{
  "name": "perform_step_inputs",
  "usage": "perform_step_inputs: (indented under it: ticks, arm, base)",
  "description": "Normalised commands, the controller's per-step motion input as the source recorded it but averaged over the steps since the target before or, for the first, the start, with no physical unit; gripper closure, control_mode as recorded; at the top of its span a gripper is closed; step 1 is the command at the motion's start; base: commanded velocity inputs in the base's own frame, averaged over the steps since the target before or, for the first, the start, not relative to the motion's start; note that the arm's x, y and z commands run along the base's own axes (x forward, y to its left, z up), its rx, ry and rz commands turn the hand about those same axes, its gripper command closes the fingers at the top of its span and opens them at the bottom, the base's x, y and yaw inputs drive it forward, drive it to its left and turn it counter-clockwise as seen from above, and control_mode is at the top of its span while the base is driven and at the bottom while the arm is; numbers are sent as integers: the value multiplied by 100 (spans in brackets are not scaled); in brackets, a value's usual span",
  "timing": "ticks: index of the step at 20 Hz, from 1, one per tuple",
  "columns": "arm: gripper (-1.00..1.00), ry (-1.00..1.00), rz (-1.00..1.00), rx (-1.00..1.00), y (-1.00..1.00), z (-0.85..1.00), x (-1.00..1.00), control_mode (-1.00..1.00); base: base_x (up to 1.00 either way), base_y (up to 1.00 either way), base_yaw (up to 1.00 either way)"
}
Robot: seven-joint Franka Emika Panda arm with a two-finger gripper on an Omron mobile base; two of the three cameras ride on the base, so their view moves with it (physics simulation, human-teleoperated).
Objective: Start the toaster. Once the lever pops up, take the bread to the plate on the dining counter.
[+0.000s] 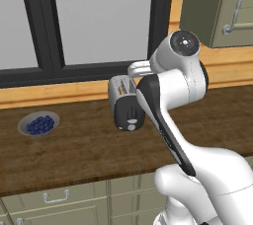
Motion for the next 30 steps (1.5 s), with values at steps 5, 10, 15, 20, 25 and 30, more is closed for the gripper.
perform_step_inputs:
  ticks: [5,10,15,20,25,30]
  arm:
    - [-100,0,0,0,0,0,0,-100]
    - [-100,0,0,0,0,0,0,-100]
    - [-100,0,0,0,0,0,0,-100]
    - [-100,0,0,0,0,0,0,-100]
    - [-100,0,0,0,0,0,0,-100]
    - [-100,0,0,0,0,0,0,-100]
  base:
    - [0,0,0]
    - [0,0,0]
    - [0,0,0]
    - [0,0,0]
    - [0,0,0]
    - [0,0,0]
